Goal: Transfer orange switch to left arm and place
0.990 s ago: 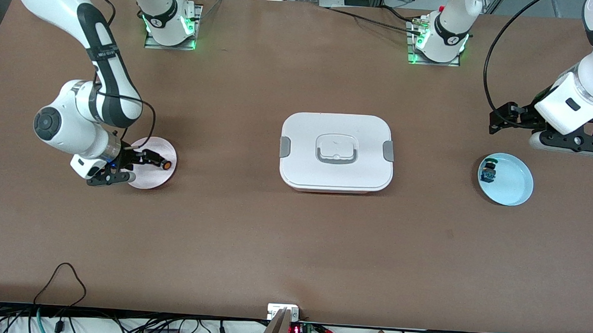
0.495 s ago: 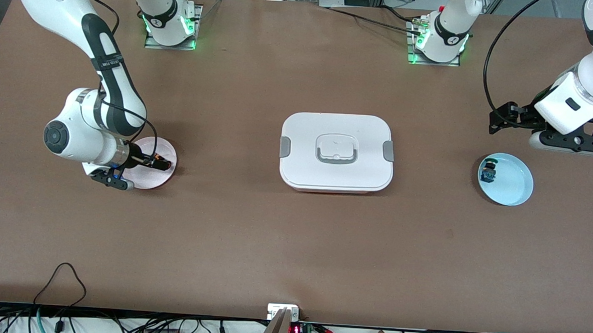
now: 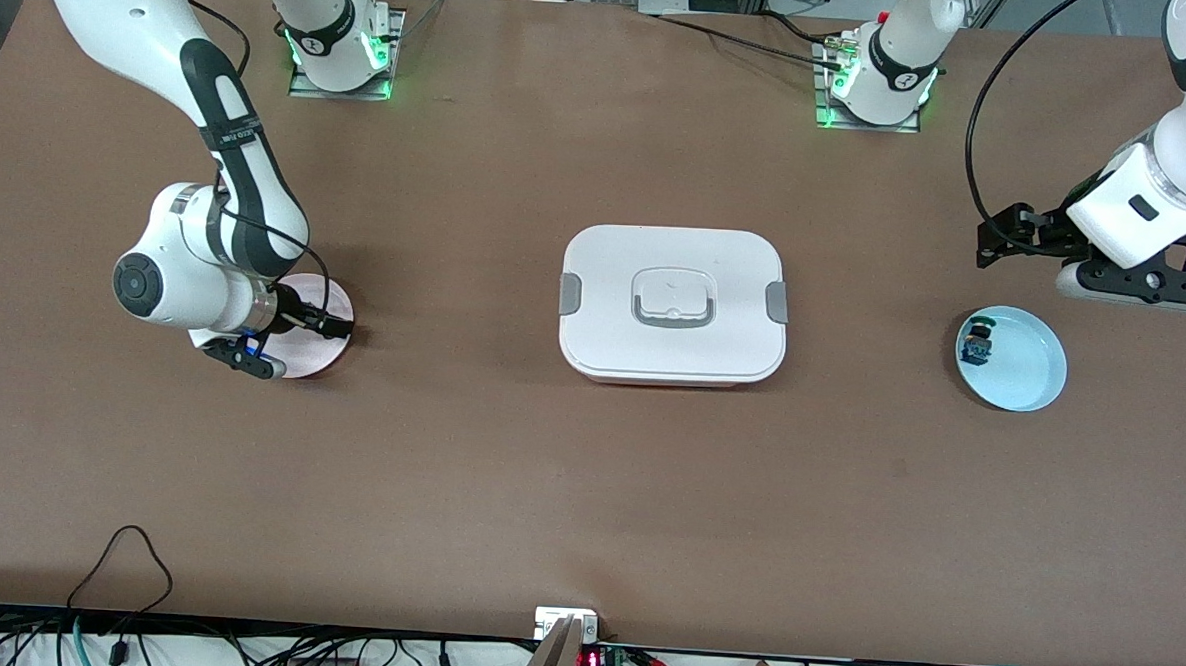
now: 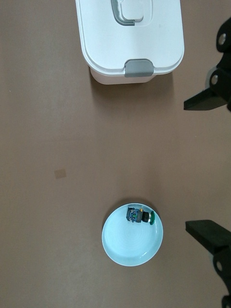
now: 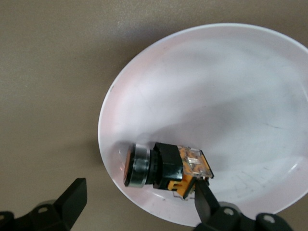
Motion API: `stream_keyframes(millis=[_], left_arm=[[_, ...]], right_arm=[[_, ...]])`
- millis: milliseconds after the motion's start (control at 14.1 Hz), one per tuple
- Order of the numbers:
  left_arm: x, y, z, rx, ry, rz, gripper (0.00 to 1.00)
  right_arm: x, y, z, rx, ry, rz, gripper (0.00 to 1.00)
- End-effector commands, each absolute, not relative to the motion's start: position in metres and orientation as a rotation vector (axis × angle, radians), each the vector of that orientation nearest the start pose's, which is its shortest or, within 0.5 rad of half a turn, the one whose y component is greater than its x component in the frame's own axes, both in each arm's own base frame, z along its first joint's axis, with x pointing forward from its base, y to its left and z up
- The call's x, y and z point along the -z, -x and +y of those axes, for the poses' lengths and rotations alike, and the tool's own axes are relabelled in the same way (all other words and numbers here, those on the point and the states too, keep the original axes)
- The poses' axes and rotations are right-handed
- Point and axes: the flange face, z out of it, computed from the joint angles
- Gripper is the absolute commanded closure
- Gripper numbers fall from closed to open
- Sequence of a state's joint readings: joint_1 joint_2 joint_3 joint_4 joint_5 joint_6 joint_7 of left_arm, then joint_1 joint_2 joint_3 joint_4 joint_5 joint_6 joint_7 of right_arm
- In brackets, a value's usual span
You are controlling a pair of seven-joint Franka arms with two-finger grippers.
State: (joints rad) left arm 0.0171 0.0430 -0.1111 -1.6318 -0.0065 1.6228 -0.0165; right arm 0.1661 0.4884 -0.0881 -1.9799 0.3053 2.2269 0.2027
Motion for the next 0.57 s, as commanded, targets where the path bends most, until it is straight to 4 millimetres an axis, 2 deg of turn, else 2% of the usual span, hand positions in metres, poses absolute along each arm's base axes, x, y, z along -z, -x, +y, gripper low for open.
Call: stream_keyframes(millis=[0, 283, 495], left_arm=[[-0.582, -0.568, -0.056, -0.089, 3.162, 0.122, 0.00], [-0.582, -0.568, -0.055, -0.089, 3.162, 0.122, 0.00], [-0.582, -0.568, -0.052, -0.092, 3.164, 0.112, 0.00]], right_arm=[[-0.212, -0.588, 0.055, -0.385, 2.915, 0.517, 0.00], [-0.219, -0.593, 0.051, -0.378, 2.908, 0.545, 0.00], [-0.222, -0.596, 0.029, -0.428, 2.882, 0.623, 0.00]])
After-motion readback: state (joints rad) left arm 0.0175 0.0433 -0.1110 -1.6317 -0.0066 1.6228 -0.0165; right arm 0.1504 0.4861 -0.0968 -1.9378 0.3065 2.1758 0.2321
